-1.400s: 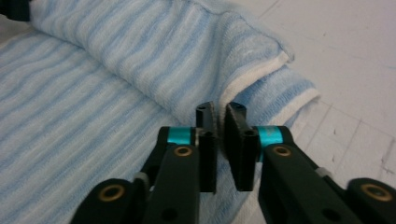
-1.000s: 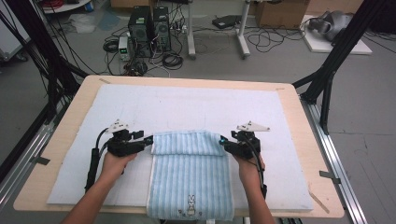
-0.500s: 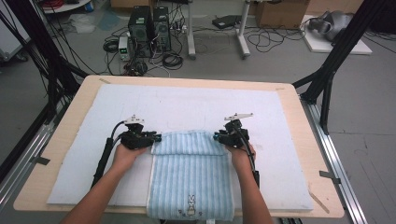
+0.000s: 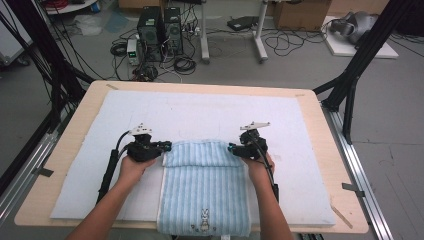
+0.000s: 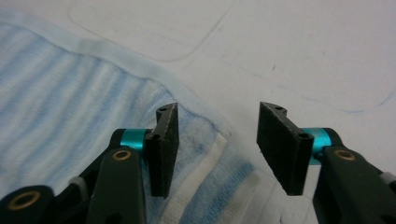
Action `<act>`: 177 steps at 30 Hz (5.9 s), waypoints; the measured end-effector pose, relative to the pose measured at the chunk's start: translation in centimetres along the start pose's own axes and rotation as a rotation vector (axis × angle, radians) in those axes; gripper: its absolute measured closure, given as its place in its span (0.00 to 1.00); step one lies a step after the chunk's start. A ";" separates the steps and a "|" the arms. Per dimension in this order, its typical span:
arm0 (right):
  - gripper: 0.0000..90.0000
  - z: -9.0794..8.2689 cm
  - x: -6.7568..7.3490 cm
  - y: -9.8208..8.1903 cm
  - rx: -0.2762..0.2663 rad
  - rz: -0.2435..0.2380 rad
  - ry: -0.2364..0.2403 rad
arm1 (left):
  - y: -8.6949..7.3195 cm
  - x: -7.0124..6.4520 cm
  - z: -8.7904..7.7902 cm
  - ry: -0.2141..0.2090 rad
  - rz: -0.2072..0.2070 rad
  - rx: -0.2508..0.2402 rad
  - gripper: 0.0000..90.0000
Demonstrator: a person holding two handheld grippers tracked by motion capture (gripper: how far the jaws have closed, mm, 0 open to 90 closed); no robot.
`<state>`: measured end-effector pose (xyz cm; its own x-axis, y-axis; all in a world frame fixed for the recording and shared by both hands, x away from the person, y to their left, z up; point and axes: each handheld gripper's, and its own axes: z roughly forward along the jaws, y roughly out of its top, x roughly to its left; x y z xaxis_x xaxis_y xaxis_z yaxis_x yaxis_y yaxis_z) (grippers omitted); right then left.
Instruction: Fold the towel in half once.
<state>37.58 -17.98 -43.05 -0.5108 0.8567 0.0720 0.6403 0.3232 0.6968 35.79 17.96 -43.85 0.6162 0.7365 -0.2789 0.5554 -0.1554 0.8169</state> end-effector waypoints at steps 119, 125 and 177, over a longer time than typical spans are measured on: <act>0.93 -1.6 0.9 -3.5 -0.019 0.028 0.019 | -1.1 0.2 1.2 0.055 -0.068 0.063 0.96; 0.94 -0.8 0.5 -2.6 -0.041 0.024 -0.021 | 0.3 0.8 1.9 0.079 -0.054 0.069 0.97; 0.56 -3.1 0.7 -2.0 -0.176 -0.018 -0.024 | -0.6 0.2 -0.7 0.074 0.041 -0.018 0.53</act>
<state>34.14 -19.26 -42.12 -0.5062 0.8614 0.0424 0.5193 0.2652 0.8124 35.18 18.65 -44.04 0.5946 0.7767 -0.2078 0.5203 -0.1746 0.8359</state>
